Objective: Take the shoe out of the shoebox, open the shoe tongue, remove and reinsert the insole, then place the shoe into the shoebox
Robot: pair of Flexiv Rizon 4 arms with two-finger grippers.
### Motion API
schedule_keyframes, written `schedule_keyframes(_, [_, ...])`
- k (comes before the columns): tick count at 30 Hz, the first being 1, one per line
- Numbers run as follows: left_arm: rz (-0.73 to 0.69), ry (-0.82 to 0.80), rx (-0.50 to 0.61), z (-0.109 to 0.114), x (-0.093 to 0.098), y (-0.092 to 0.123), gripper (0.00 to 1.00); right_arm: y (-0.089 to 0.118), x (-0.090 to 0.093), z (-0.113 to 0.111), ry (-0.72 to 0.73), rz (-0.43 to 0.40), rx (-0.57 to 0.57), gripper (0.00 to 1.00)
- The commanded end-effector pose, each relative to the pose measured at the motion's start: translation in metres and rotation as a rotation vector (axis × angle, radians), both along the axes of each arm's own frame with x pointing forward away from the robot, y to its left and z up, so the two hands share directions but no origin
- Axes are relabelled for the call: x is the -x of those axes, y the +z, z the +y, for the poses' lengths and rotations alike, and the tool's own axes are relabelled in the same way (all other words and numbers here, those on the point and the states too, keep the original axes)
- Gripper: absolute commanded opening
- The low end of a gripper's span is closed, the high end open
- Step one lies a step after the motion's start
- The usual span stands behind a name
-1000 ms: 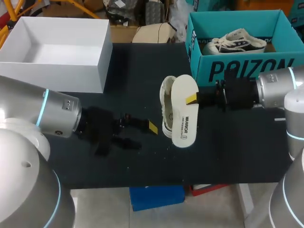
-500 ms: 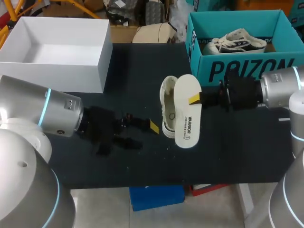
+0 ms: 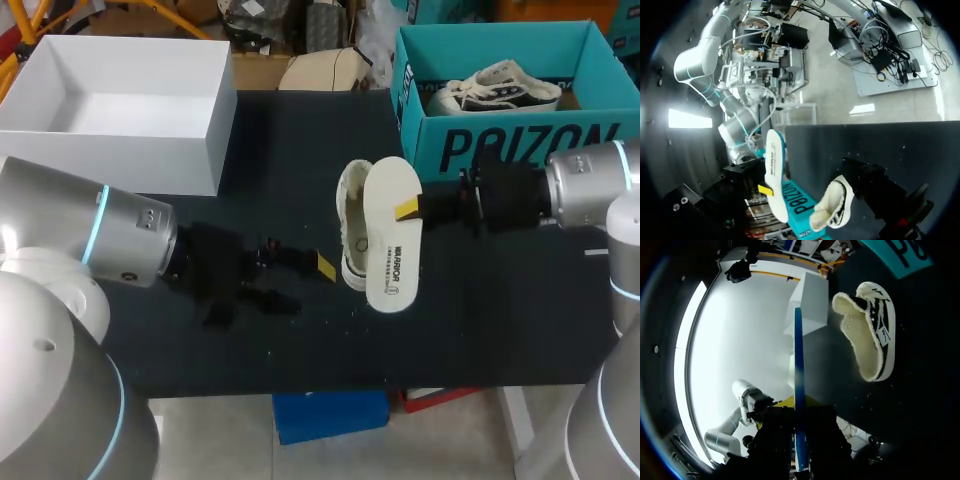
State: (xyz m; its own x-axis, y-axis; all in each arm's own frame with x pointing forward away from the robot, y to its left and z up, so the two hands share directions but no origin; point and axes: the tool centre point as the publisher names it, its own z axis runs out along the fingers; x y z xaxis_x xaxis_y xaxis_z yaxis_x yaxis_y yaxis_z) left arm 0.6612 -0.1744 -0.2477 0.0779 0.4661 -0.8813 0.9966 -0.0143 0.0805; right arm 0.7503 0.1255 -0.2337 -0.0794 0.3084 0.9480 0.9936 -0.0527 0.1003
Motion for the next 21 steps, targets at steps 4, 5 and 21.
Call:
schedule_keyframes(4, [0.0, 0.0, -0.007, -0.0032, -0.0007, -0.0001, 1.0, 0.0006, 0.001, 0.0041, 0.003, 0.002, -0.001, 0.0])
schedule_keyframes(5, [0.0, 0.0, -0.007, -0.0033, -0.0007, -0.0001, 1.0, 0.0006, 0.0011, 0.0041, 0.003, 0.002, -0.001, 0.0])
schedule_keyframes(21, [0.038, 0.017, -0.065, -0.0053, -0.0014, 0.0003, 1.0, -0.0018, 0.0008, 0.0048, 0.005, 0.002, 0.016, 0.0])
